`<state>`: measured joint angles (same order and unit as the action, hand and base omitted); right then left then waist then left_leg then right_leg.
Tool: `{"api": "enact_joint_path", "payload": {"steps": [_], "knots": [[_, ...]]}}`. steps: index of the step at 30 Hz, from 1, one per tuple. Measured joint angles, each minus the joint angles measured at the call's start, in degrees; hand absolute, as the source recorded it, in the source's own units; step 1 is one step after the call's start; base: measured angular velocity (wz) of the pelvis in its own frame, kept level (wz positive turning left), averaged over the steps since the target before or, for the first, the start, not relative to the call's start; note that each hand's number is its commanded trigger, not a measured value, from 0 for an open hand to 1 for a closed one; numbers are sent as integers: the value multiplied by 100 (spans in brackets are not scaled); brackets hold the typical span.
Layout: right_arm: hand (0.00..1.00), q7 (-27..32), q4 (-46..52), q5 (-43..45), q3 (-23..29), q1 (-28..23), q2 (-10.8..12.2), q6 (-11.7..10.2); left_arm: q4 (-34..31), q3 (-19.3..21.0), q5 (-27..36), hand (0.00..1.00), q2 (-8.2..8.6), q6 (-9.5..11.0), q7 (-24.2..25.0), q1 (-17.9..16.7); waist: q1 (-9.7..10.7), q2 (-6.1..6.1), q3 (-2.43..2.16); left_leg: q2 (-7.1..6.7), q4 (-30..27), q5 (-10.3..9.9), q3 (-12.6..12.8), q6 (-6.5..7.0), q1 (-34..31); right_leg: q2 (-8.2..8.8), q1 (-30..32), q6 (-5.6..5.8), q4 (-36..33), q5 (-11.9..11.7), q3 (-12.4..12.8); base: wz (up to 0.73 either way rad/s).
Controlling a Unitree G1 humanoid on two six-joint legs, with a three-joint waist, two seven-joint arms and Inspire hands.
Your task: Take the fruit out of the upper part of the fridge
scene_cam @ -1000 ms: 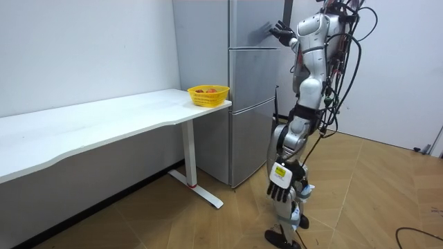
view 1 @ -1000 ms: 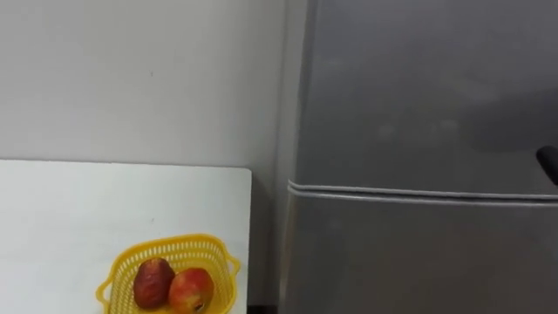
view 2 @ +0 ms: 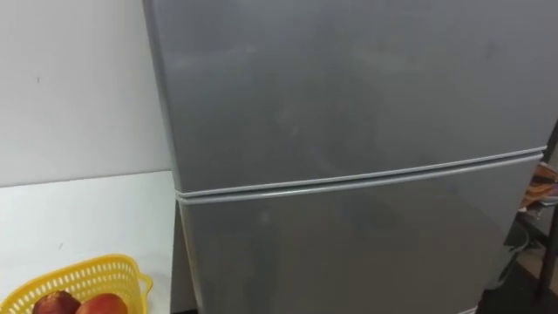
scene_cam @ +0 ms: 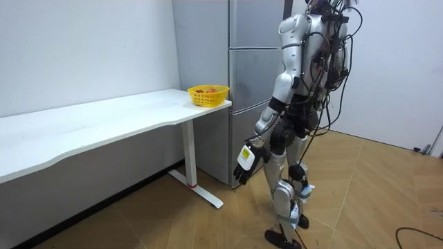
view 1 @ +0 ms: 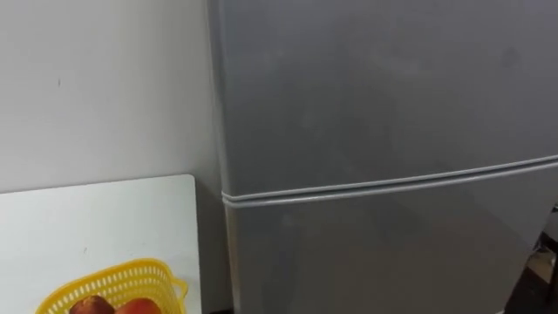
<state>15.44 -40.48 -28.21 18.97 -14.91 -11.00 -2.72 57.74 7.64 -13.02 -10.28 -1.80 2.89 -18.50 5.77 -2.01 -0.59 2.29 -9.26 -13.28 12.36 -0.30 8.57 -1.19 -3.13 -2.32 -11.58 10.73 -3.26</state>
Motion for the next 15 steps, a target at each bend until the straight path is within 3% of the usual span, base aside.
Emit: {"api": "enact_joint_path", "payload": {"steps": [10, 15], "knots": [[0, -379, -2207, 944, -509, 237, 229, 18, 390, -82, -14, 0, 99, -54, 0, 133, -146, 130, 43, -10, -12, -4, -167, 1, 65, 4, -176, 36, 158, -17, -64, 8], [0, -636, -2562, 1467, -853, 289, 307, 127, 419, -109, -69, 0, 152, -335, 79, 43, -180, 170, 45, -24, -16, -8, -327, 7, -7, 18, -181, 37, 179, -22, -210, 16]]}}
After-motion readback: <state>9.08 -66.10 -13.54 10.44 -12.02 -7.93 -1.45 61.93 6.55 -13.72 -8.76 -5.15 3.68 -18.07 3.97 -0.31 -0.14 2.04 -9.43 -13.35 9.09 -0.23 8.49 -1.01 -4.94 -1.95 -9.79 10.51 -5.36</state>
